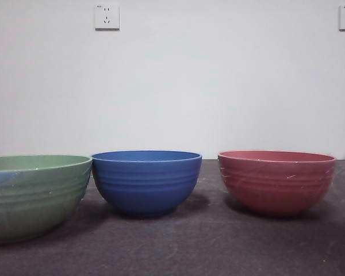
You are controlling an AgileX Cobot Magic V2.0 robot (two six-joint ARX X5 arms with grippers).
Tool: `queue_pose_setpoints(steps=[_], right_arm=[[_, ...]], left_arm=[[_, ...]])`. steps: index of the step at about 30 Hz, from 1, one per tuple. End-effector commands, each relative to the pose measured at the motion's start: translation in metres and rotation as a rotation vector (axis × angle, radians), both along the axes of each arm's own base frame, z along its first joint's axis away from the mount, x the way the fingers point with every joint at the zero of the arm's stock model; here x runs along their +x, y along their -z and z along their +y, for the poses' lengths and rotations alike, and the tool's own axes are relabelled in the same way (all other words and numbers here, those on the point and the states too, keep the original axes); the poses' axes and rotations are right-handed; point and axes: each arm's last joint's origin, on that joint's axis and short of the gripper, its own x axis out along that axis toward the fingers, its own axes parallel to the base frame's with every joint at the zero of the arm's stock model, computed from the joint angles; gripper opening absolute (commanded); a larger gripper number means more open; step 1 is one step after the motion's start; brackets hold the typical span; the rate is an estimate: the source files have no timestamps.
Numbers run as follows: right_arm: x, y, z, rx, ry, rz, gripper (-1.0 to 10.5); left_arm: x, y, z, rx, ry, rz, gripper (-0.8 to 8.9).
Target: Pick up the green bowl on the top,put the green bowl on the left,pick up the red bowl in the middle,put the red bowl on the right
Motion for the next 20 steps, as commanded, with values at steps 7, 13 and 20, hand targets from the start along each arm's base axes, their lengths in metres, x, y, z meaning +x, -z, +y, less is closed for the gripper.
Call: queue_pose_setpoints(steps=[7,13,20], right_arm=[[0.0006,0.0032,-0.0004,0.006,0.012,0.004,0.0],[0.0025,0.0044,-0.0003,0.008,0.012,-0.033,0.0],[0.0031,0.005,-0.0004,0.009,0.013,-0.04,0.0]], left_arm=[[0.0006,0.005,0.0003,-0.006,-0.005,0.011,-0.04],[0.0006,0.005,0.0003,-0.006,-0.005,0.011,-0.04],[0.0006,0.005,0.0003,-0.006,-0.005,0.011,-0.04]])
